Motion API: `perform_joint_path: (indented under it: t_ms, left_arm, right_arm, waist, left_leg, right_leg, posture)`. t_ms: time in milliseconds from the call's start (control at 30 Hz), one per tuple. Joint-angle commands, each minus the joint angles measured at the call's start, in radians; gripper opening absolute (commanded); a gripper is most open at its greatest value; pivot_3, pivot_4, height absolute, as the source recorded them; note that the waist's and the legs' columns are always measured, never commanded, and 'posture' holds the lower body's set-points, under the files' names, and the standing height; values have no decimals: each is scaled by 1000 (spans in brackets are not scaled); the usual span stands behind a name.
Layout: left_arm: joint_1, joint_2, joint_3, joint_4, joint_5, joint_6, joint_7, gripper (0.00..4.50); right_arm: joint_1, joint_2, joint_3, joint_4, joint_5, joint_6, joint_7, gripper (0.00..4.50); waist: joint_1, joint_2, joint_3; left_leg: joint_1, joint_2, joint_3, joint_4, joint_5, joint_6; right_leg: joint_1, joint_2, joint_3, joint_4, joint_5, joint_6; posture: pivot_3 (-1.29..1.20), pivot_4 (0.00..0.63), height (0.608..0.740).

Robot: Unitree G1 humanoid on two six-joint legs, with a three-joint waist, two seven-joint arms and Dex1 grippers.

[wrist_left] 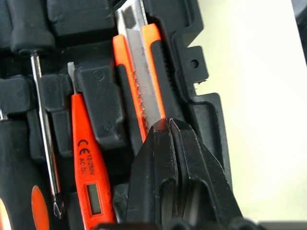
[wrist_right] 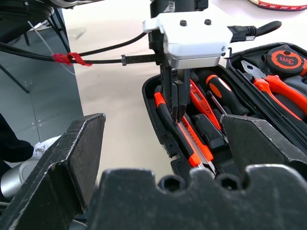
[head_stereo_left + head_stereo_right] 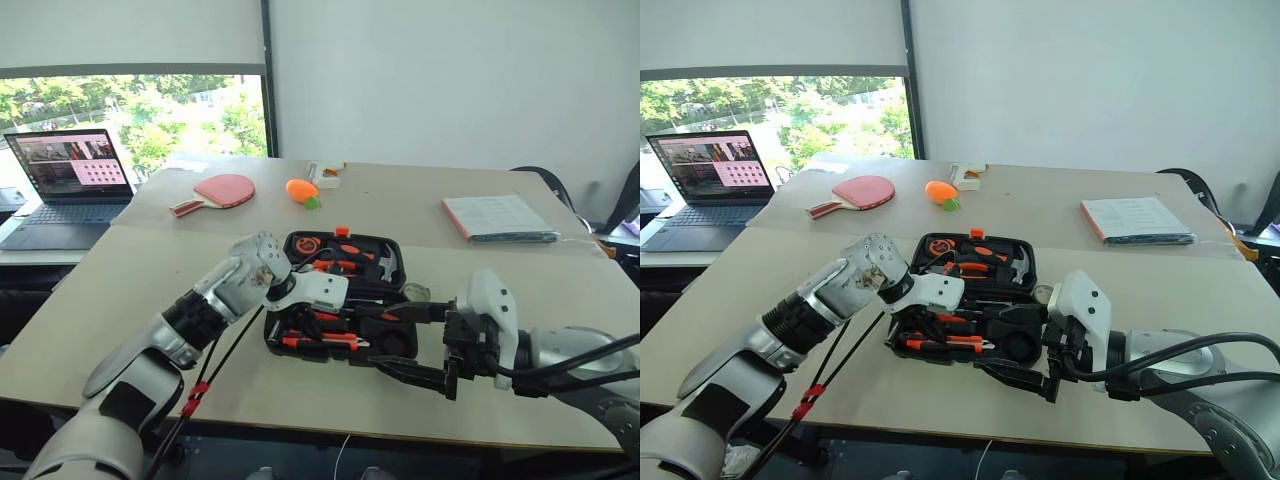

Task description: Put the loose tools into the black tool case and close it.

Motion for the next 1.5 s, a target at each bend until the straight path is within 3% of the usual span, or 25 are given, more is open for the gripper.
perform_joint_path:
  t_ms: [33,200,333,567,600,667,900,967,1033,1133,1267,1400,1500]
  left_arm:
    - [28,10,-29,-56,14,-10,-20,113]
    - [63,12,-67,-42,76,-76,18,113]
    - [41,-40,-22,29,75,-81,76,113]
    - [-86,-110,268,134,-144,100,92,113]
    - [-100,-97,297,135,-172,128,81,494]
    - [-114,-72,362,130,-229,146,66,818]
    - [-62,73,556,88,-395,133,13,3237]
    - [-40,123,586,75,-421,132,3,3969]
    - [-13,176,608,40,-450,138,-19,4396]
    - [10,215,621,-16,-491,161,-23,4396]
    - [46,231,634,-104,-527,163,11,4396]
    - [86,216,651,-170,-547,135,71,4396]
    - [118,200,684,-204,-568,100,108,4396]
  right_arm:
    - [7,-6,-24,-34,9,-10,-5,4500]
    - [8,-8,-27,-35,12,-10,-10,4500]
    - [15,-11,-30,-37,9,-10,-9,4500]
    - [81,-79,-117,-13,-36,-23,49,4500]
    - [103,-95,-147,2,-54,-27,66,4500]
    - [150,-114,-226,47,-72,-22,97,4500]
    - [400,-130,-576,238,-209,-19,246,4500]
    - [446,-139,-640,270,-243,-26,287,4500]
    - [459,-164,-663,297,-269,-39,330,4500]
    - [392,-223,-594,334,-279,-51,358,4500]
    - [118,-325,-251,429,-360,-150,392,4500]
    - [-241,-277,110,562,-516,-177,441,4500]
    - [-466,-194,359,731,-717,-265,512,4500]
  waist:
    - [-1,0,0]
    - [-1,0,0]
    - [6,2,-1]
    - [10,1,-1]
    - [9,1,-1]
    - [6,2,-1]
    - [-2,2,-1]
    - [-3,2,-1]
    - [-6,2,-1]
    - [-14,2,-1]
    - [-27,3,-1]
    - [-34,2,0]
    - [-39,3,0]
  left_leg:
    - [0,0,0,0,0,0]
    - [1,0,0,0,0,0]
    - [5,-1,0,0,0,0]
    - [-2,-5,-1,3,3,3]
    - [-4,-5,-2,3,3,3]
    - [-5,-6,-2,2,3,4]
    - [-4,-8,-3,-1,2,4]
    - [-3,-8,-3,-2,2,4]
    - [-2,-9,-3,-2,2,4]
    - [0,-8,-3,-2,3,3]
    - [3,-8,-2,-1,3,3]
    - [3,-8,-1,-4,4,2]
    - [2,-8,-1,-5,4,2]
  right_leg:
    - [0,0,0,0,0,0]
    - [1,0,0,0,0,0]
    - [5,0,0,0,0,0]
    - [1,-2,2,0,2,4]
    - [0,-2,2,-1,2,5]
    - [-1,-3,2,-1,2,5]
    - [-1,-5,2,-1,1,5]
    - [0,-5,2,-2,1,5]
    - [1,-5,2,-1,1,5]
    - [2,-5,2,-1,1,5]
    - [4,-4,3,0,1,5]
    - [2,-4,4,0,1,4]
    - [1,-5,4,0,1,4]
  posture:
    - [0,150,737]
    - [0,150,737]
    - [0,150,737]
    - [0,150,737]
    - [0,150,737]
    - [0,150,737]
    - [0,150,737]
    - [0,150,737]
    - [0,150,737]
    - [0,150,737]
    - [0,150,737]
    - [0,150,737]
    - [0,150,737]
